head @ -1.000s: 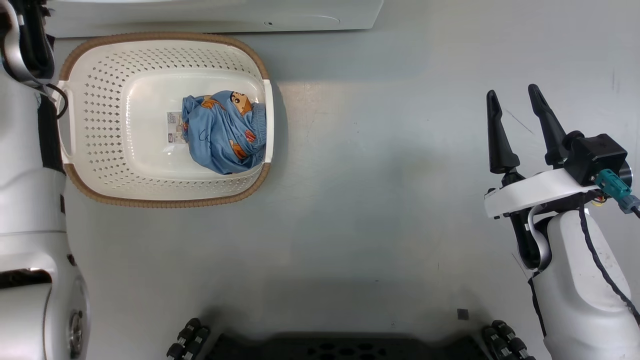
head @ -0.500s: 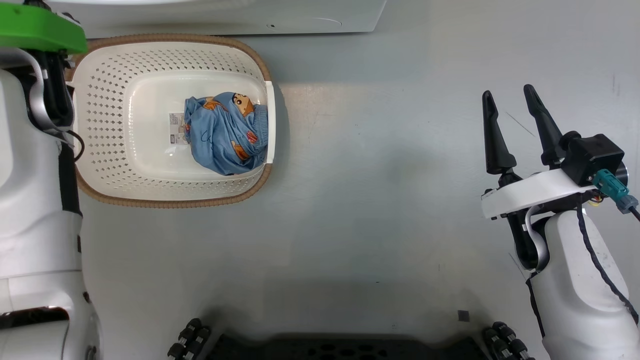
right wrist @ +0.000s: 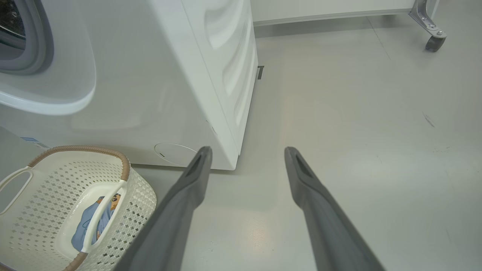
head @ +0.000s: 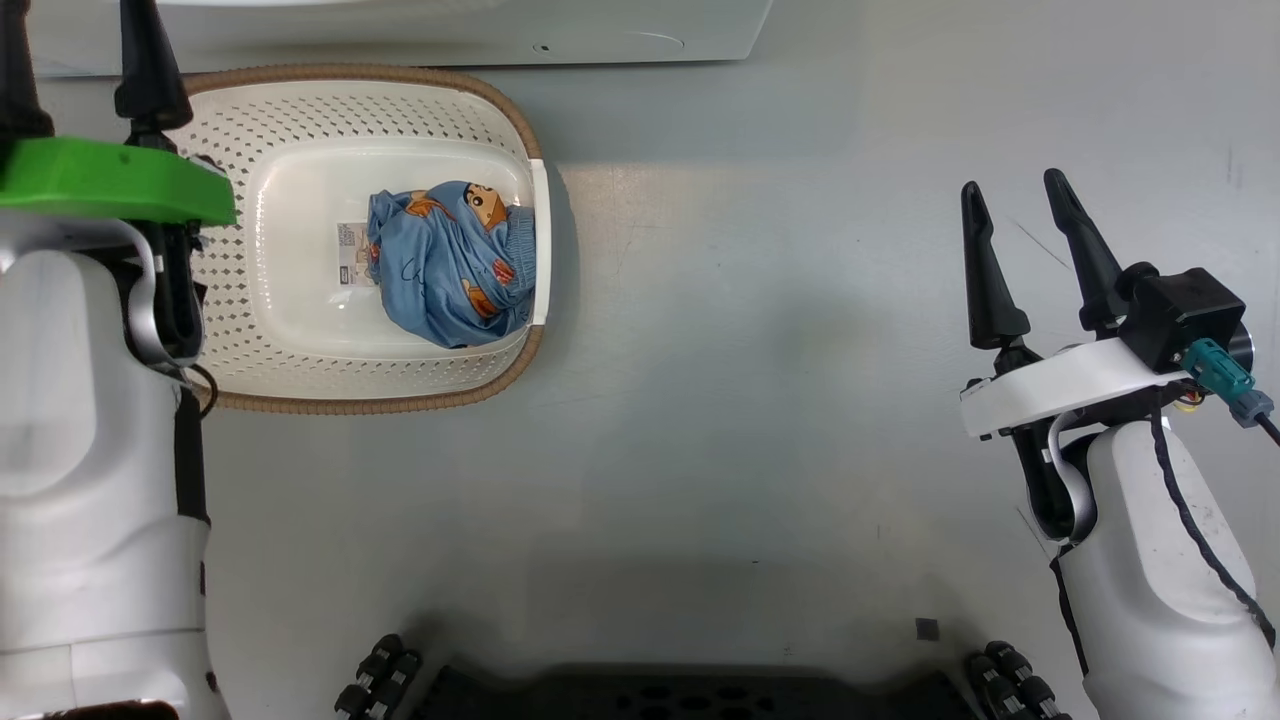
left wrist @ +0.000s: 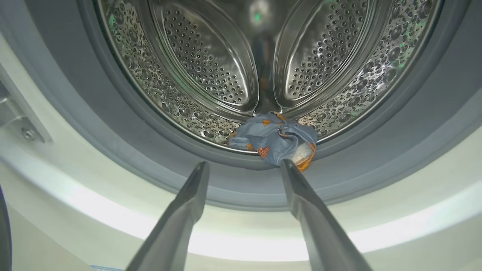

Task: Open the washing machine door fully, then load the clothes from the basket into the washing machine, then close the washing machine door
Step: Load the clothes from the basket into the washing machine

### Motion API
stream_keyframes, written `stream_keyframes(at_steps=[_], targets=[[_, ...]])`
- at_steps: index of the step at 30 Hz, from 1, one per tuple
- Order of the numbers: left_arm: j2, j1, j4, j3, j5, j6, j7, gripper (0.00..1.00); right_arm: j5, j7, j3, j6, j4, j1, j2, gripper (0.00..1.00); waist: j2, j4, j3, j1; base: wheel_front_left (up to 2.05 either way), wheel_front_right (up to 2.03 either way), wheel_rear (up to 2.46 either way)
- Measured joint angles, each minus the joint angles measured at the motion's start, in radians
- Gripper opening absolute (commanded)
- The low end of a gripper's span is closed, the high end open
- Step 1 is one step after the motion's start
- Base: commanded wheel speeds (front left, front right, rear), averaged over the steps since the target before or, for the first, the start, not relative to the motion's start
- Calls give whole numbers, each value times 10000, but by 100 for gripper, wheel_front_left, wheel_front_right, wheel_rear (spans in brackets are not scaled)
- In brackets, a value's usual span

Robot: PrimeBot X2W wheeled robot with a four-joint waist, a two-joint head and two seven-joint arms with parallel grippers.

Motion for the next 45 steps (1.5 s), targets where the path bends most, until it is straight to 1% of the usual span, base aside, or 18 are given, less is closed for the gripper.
stream_keyframes(at_steps=[10,12,20,27,45], targets=[[-642,1741,-399,629,-105,0,0,100,0,0,84,0,12,-1,0,100,0,-26,-16,0,0,0,0],[-648,2115,-476,625,-77,0,2,100,0,0,86,0,23,-1,0,100,0,-28,-26,0,0,0,0],[-656,2769,-596,489,54,0,2,100,0,0,79,0,52,-2,-4,100,0,-18,-56,0,0,0,0],[-677,3078,-617,385,88,-2,2,100,4,0,119,0,81,-2,-2,100,0,-65,-82,0,0,0,0],[-763,3031,-984,-13,79,-29,4,100,104,0,113,0,173,-2,0,100,0,-184,-112,0,0,0,0]])
